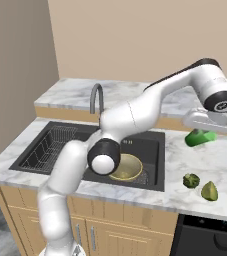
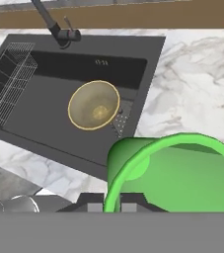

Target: Remove the broccoli and lemon wedge from the sink. Then move the bowl and cup from the counter to the sink for washing.

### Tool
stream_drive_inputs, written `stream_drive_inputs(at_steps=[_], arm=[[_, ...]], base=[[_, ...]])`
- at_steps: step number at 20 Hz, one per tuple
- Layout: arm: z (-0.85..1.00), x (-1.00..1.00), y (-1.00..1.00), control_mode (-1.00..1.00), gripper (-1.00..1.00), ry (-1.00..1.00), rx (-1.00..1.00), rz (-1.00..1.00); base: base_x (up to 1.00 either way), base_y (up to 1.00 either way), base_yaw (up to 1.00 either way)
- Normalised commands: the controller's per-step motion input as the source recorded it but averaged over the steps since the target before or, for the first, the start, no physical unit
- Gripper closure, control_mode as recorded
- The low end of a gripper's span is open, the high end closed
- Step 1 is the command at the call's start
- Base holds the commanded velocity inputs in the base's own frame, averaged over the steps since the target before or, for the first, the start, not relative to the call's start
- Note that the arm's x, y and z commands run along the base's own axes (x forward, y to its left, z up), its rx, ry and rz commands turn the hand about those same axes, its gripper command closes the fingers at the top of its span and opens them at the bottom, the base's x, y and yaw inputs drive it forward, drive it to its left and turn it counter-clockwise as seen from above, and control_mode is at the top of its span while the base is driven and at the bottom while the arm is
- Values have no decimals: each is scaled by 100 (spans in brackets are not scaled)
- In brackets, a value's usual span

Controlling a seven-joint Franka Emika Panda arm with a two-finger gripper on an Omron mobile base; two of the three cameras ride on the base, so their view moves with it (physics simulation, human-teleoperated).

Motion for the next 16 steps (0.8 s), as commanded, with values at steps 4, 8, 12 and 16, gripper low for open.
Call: stream_drive_inputs(at_steps=[4, 8, 12, 16], arm=[[-23, -16, 49, -100, 100, -12, -24, 0], [-10, -1, 53, -100, 100, -3, -22, 0], [0, 0, 51, -100, 100, -1, -19, 0], [0, 0, 47, -100, 100, 0, -17, 0]], base=[[0, 0, 0], [0, 0, 0], [0, 0, 0], [0, 0, 0]])
